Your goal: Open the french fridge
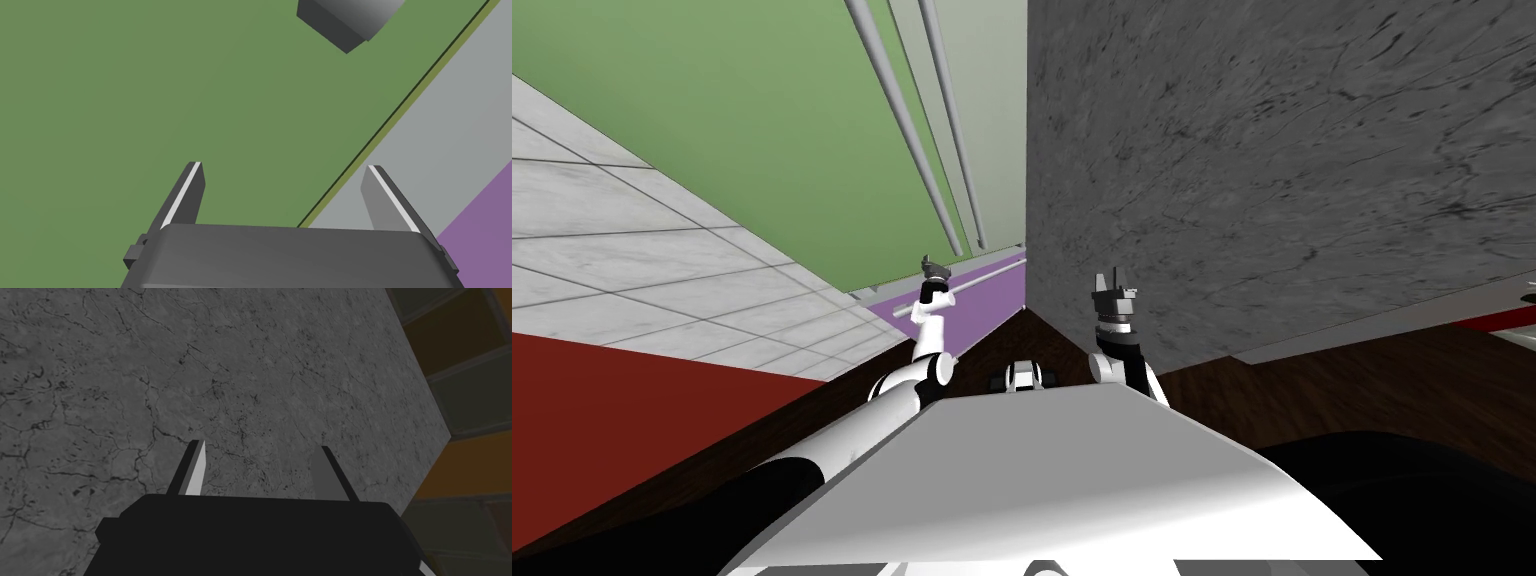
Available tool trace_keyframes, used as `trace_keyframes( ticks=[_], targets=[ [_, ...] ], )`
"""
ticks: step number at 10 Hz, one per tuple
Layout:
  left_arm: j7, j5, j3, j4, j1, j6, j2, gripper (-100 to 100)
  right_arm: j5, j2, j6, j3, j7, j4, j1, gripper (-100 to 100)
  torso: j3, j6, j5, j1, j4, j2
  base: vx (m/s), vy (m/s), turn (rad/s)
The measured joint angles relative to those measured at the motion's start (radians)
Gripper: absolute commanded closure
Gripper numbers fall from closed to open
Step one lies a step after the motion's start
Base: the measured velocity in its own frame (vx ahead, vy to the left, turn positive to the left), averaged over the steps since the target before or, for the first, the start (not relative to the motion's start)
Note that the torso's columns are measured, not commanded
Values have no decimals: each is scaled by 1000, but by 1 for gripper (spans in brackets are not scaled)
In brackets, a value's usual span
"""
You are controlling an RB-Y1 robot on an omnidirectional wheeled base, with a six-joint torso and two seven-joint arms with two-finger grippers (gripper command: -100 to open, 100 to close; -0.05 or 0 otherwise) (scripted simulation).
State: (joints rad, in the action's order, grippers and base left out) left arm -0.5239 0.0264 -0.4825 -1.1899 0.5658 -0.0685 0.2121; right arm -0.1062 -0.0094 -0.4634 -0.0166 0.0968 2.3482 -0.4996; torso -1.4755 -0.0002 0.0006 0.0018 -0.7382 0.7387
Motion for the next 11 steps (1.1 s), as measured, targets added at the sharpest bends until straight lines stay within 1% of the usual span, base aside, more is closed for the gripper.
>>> trace_keyframes(
  ticks=[1,2,4,6,8,9,11],
  targets=[
    [-13,0,-13,35,32,14,13,-100,0,0,0,0,0,0,0,0,-1,0,-1,-3,0,-2,28,-90,26],
    [-22,0,-18,59,50,24,19,-100,0,0,0,0,0,0,0,0,0,0,-1,-2,0,0,23,-89,27],
    [-41,-3,-40,114,103,51,30,-100,0,0,0,0,0,0,0,0,-1,0,-1,-3,0,-1,34,-102,38],
    [-50,-8,-58,160,145,68,34,-100,0,0,0,0,0,0,0,0,0,0,0,0,0,-1,25,-79,32],
    [-68,-11,-78,208,194,98,46,-100,0,0,0,0,0,0,0,0,0,0,-1,-3,0,-1,28,-87,31],
    [-73,-13,-85,224,208,106,47,-100,0,0,0,0,0,0,0,0,0,0,0,-1,0,-1,19,-60,15],
    [-84,-15,-100,277,252,117,63,-100,0,0,0,0,0,0,0,0,-1,0,0,-1,0,-1,29,-74,32]
  ],
)
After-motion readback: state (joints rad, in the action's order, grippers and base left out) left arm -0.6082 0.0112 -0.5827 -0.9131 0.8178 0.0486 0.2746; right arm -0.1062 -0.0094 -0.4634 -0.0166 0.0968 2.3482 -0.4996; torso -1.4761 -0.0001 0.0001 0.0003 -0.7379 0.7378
